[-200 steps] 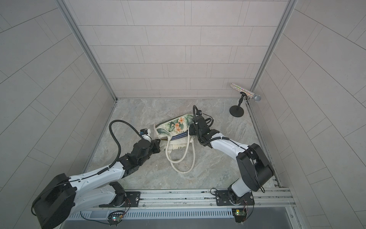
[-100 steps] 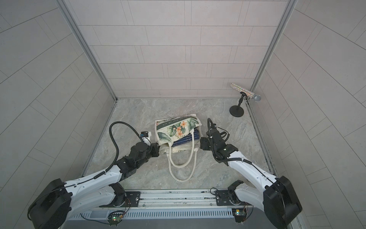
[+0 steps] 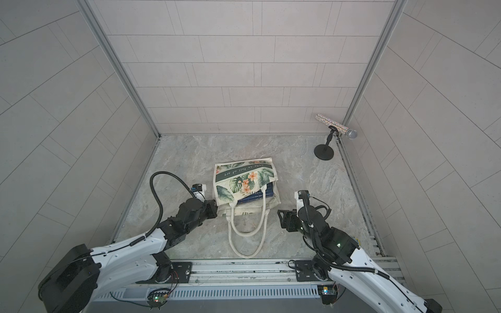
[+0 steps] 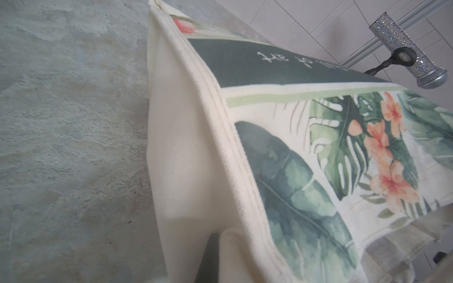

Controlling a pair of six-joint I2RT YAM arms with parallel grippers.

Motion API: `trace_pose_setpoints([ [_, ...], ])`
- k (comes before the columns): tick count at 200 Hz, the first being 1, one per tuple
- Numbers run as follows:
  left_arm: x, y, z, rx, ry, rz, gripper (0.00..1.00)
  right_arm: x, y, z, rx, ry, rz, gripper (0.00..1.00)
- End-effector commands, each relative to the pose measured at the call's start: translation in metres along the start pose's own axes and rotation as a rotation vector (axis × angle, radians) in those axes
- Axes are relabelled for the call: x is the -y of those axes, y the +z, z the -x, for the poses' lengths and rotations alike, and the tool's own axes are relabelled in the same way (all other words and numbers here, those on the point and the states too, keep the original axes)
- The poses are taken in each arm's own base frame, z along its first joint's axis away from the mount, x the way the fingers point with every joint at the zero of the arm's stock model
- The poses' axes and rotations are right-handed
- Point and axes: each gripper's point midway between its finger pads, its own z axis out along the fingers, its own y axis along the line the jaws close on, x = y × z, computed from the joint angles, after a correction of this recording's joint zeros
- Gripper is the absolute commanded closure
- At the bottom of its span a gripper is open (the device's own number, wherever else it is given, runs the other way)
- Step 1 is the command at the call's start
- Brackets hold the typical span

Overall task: Take out the books from the canvas bag
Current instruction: Adjust the canvas bag at the center of the board.

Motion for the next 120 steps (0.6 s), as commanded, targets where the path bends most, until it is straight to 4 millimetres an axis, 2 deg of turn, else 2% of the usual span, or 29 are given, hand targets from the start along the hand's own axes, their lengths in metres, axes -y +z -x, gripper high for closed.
trace_pose_setpoints([
  [1, -0.012, 0.0, -0.03, -0.114, -0.014, 0.053, 1.0, 0.019, -0.012, -0.006, 0.001, 0.01, -0.072, 0.22],
  [14, -0.009, -0.002, -0.027, -0.099, -0.022, 0.046, 1.0, 0.009, -0.015, -0.006, -0.013, 0.001, -0.019, 0.22],
  [45, 0.007, -0.013, -0.01, -0.026, -0.031, -0.015, 1.0, -0.023, 0.001, -0.011, -0.061, 0.01, 0.092, 0.23],
  [66, 0.006, -0.02, -0.001, 0.033, -0.008, -0.019, 1.0, -0.049, 0.002, -0.009, -0.031, -0.005, 0.173, 0.26],
  [99, 0.021, -0.017, 0.0, 0.023, 0.014, -0.079, 1.0, -0.076, 0.009, -0.023, -0.016, 0.051, 0.24, 0.27],
  [120, 0.032, -0.013, 0.0, 0.01, 0.009, -0.125, 1.0, -0.089, 0.0, -0.025, 0.051, 0.042, 0.254, 0.27],
])
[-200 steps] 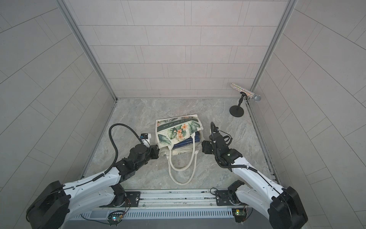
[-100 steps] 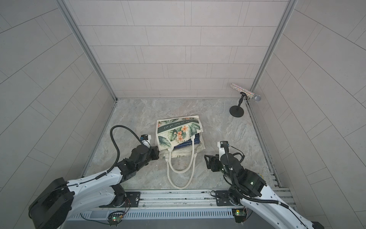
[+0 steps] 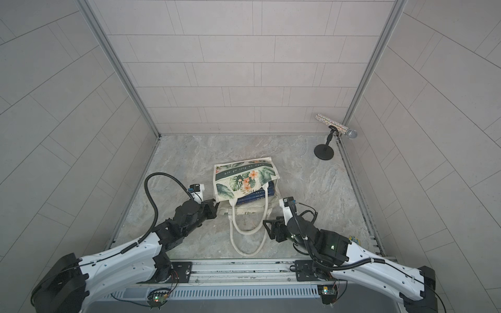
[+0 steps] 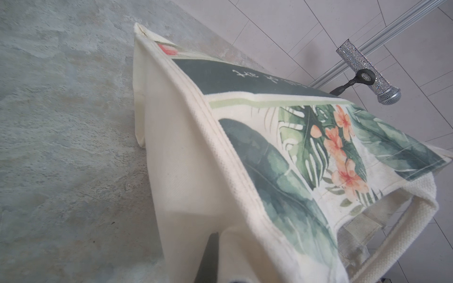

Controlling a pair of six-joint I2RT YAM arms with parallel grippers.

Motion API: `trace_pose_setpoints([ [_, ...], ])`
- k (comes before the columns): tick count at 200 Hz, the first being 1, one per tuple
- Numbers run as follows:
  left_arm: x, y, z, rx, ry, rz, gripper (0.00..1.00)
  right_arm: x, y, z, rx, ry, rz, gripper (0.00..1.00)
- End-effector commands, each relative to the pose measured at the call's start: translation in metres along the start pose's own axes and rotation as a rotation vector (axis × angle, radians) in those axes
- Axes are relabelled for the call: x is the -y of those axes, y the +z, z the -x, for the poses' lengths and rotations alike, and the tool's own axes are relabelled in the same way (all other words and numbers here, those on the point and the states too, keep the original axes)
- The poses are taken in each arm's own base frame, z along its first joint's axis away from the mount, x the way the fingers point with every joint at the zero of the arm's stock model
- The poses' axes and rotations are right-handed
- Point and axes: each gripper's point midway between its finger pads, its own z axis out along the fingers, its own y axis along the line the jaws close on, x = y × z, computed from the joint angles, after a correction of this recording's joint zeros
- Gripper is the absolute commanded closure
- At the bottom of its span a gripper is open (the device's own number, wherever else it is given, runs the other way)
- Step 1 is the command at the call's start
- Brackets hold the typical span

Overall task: Take out the books from the canvas bag
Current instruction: Adjust the canvas bag at the center of the board.

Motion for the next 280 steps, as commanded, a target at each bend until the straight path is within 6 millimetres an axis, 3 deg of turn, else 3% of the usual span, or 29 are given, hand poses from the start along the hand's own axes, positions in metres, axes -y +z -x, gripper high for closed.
trace_pose_setpoints([
  [1, 0.012, 0.004, -0.01, -0.048, 0.019, -0.058, 1.0, -0.015, -0.005, 0.018, 0.153, 0.077, 0.009, 0.26],
  [20, 0.016, 0.006, -0.008, -0.043, 0.015, -0.071, 1.0, -0.013, -0.007, 0.011, 0.186, 0.113, -0.026, 0.26],
  [51, 0.024, 0.004, -0.003, -0.028, 0.019, -0.108, 1.0, -0.012, 0.012, -0.011, 0.171, 0.192, 0.001, 0.27],
  [102, 0.026, 0.001, 0.007, 0.018, 0.031, -0.109, 1.0, -0.04, 0.042, -0.031, 0.096, 0.207, 0.03, 0.28],
  [135, 0.028, 0.003, 0.005, 0.012, 0.029, -0.12, 1.0, -0.027, 0.056, -0.047, 0.117, 0.295, 0.019, 0.29],
  [170, 0.031, 0.003, 0.007, 0.017, 0.043, -0.134, 1.0, -0.03, 0.058, -0.038, 0.165, 0.289, 0.013, 0.3],
  [252, 0.032, 0.004, 0.011, 0.04, 0.091, -0.133, 1.0, -0.015, 0.06, -0.051, 0.197, 0.372, -0.032, 0.28],
  [280, 0.034, 0.002, 0.014, 0.057, 0.104, -0.141, 1.0, -0.016, 0.055, -0.045, 0.261, 0.386, -0.033, 0.27],
])
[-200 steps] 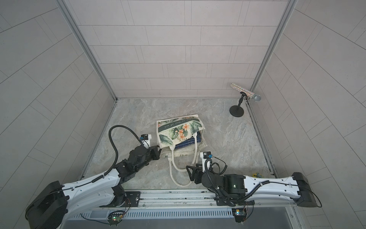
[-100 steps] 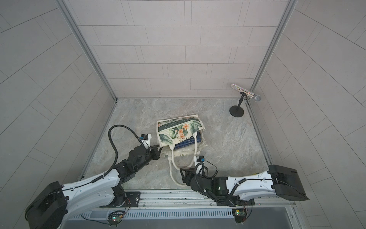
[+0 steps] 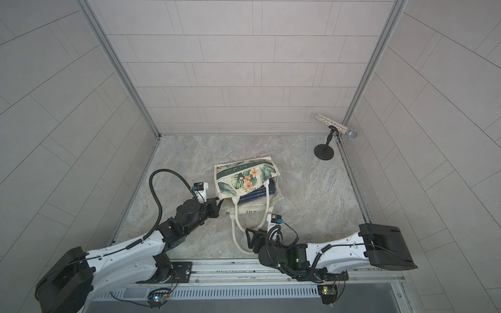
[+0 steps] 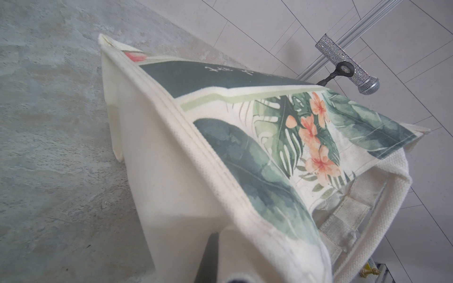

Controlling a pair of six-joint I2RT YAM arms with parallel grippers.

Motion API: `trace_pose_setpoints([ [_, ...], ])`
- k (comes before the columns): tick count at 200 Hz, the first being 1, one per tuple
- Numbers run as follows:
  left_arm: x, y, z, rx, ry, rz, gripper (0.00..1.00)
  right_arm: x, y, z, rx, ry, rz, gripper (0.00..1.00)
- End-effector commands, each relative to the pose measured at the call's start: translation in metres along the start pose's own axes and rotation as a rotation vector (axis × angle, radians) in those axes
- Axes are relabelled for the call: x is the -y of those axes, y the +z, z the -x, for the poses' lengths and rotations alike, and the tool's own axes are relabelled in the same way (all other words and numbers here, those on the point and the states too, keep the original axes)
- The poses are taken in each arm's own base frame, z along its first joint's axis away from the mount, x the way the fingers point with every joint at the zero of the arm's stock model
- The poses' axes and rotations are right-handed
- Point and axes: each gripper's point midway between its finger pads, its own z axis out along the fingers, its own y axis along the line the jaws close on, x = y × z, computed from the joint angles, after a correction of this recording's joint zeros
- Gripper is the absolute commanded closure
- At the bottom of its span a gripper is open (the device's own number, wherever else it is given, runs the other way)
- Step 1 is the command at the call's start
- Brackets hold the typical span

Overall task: Take out the books from the canvas bag
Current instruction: Adjust the canvas bag at the center of the board.

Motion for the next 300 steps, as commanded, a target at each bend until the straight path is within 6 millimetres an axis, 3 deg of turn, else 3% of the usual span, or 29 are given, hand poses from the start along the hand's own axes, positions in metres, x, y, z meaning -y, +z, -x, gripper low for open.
trace_pose_setpoints([
  [1, 0.018, -0.002, 0.01, 0.035, 0.039, -0.068, 1.0, 0.002, -0.002, 0.011, 0.08, 0.051, -0.01, 0.27],
  [35, 0.02, -0.003, 0.01, 0.046, 0.039, -0.089, 1.0, 0.006, 0.004, 0.012, 0.121, 0.084, -0.024, 0.28],
  [85, 0.021, -0.004, 0.005, 0.047, 0.036, -0.119, 1.0, -0.013, 0.014, 0.022, 0.168, 0.023, -0.002, 0.29],
  [131, 0.017, -0.006, -0.001, 0.033, 0.038, -0.119, 1.0, -0.001, 0.035, 0.027, 0.165, 0.032, 0.001, 0.52],
  [151, 0.014, -0.009, 0.002, 0.047, 0.043, -0.106, 1.0, -0.007, 0.039, 0.029, 0.163, -0.017, -0.012, 0.5],
  [170, 0.012, -0.011, 0.002, 0.052, 0.044, -0.1, 1.0, -0.011, 0.043, 0.018, 0.112, -0.018, -0.016, 0.39],
  [185, 0.011, -0.011, 0.001, 0.051, 0.043, -0.101, 1.0, -0.006, 0.044, 0.019, 0.128, -0.01, -0.01, 0.39],
  [197, 0.012, -0.011, 0.0, 0.049, 0.041, -0.106, 1.0, -0.005, 0.043, 0.025, 0.173, -0.019, 0.005, 0.43],
  [210, 0.012, -0.01, 0.0, 0.048, 0.04, -0.106, 1.0, -0.007, 0.044, 0.03, 0.193, -0.017, 0.028, 0.55],
  [238, 0.01, -0.011, -0.002, 0.043, 0.041, -0.102, 1.0, -0.009, 0.042, 0.031, 0.17, -0.046, -0.014, 1.0],
  [271, -0.003, -0.016, 0.002, 0.061, 0.065, -0.027, 1.0, -0.024, 0.013, 0.057, 0.213, -0.119, -0.069, 1.0],
  [300, -0.02, -0.021, 0.004, 0.067, 0.089, 0.069, 1.0, -0.057, -0.021, 0.102, 0.26, -0.203, -0.069, 1.0],
])
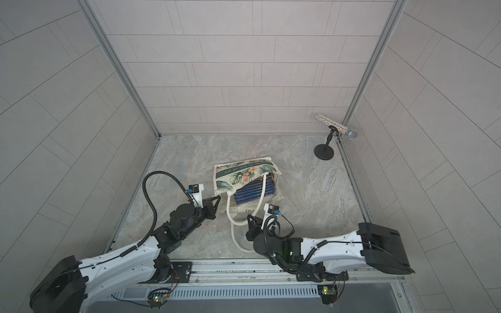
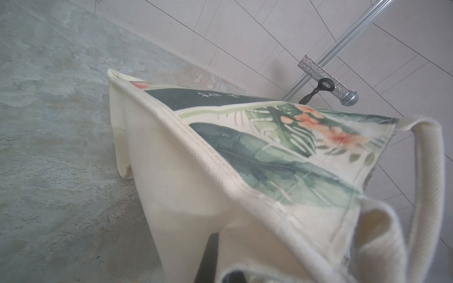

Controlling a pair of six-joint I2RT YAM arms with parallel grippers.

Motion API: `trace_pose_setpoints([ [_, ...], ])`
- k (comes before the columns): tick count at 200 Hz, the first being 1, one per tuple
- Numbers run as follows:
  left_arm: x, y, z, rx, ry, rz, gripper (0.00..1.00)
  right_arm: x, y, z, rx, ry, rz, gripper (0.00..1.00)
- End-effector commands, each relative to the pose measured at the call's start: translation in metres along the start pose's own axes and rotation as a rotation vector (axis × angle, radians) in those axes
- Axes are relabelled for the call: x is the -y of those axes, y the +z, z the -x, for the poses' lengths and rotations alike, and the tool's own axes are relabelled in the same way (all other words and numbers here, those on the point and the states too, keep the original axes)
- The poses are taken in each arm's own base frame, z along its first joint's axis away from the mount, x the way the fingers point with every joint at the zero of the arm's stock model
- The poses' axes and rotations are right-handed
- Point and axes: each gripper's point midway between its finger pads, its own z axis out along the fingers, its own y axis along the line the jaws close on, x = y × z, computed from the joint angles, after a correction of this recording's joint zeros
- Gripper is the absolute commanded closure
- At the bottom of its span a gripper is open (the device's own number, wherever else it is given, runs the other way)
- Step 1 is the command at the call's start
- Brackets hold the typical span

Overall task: Take out the books from the canvas bag
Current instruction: Adjust the canvas bag at the center of the board.

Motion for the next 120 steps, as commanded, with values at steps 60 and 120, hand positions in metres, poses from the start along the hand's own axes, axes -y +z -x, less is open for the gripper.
trace_pose_setpoints([
  [60, -0.012, -0.003, -0.007, 0.006, 0.064, 0.043, 1.0, -0.039, 0.017, 0.093, -0.055, -0.25, -0.084, 1.0],
  [120, -0.005, -0.002, -0.006, 0.006, 0.097, 0.009, 1.0, -0.073, 0.059, 0.139, -0.06, -0.315, -0.134, 1.0],
])
